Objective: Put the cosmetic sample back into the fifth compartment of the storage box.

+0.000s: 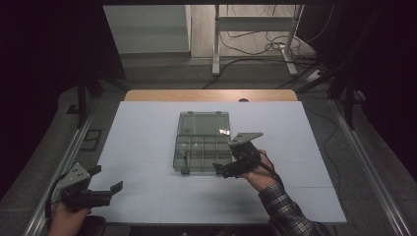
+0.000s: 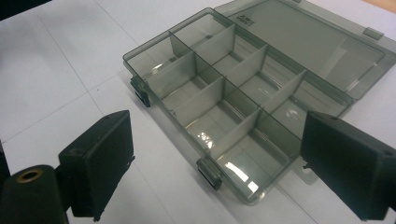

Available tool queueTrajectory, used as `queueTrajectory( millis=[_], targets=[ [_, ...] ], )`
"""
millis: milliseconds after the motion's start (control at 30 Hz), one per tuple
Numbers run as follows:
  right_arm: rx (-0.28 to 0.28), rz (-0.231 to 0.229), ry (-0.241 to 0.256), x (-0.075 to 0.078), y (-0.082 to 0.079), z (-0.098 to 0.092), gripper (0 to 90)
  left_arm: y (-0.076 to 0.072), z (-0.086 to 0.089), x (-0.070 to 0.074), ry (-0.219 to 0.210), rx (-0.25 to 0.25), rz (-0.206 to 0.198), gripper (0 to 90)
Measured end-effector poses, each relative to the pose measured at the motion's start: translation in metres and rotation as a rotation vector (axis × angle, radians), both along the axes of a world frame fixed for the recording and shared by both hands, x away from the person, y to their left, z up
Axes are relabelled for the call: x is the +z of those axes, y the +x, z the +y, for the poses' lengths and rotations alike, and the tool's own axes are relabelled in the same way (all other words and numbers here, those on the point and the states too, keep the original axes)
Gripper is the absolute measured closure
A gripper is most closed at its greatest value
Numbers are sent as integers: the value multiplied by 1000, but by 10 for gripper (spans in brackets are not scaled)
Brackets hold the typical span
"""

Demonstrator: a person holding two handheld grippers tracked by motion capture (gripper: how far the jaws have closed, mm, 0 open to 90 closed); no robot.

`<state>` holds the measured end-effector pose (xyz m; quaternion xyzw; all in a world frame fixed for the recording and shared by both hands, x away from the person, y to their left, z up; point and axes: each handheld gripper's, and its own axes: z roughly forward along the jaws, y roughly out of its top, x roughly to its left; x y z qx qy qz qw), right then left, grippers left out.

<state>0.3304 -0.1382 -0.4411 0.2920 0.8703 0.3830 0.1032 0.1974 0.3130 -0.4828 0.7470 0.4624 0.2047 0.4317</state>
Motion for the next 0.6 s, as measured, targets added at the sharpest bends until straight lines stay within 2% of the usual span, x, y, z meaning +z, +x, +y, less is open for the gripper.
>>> queueTrajectory(
  millis=[367,600],
  targets=[
    [-24,-14,14,0,-5,-18,98,0,0,0,-1,0,0,17],
    [-42,-14,5,-1,-7,-28,78,0,0,0,-1,0,0,17]
  ],
)
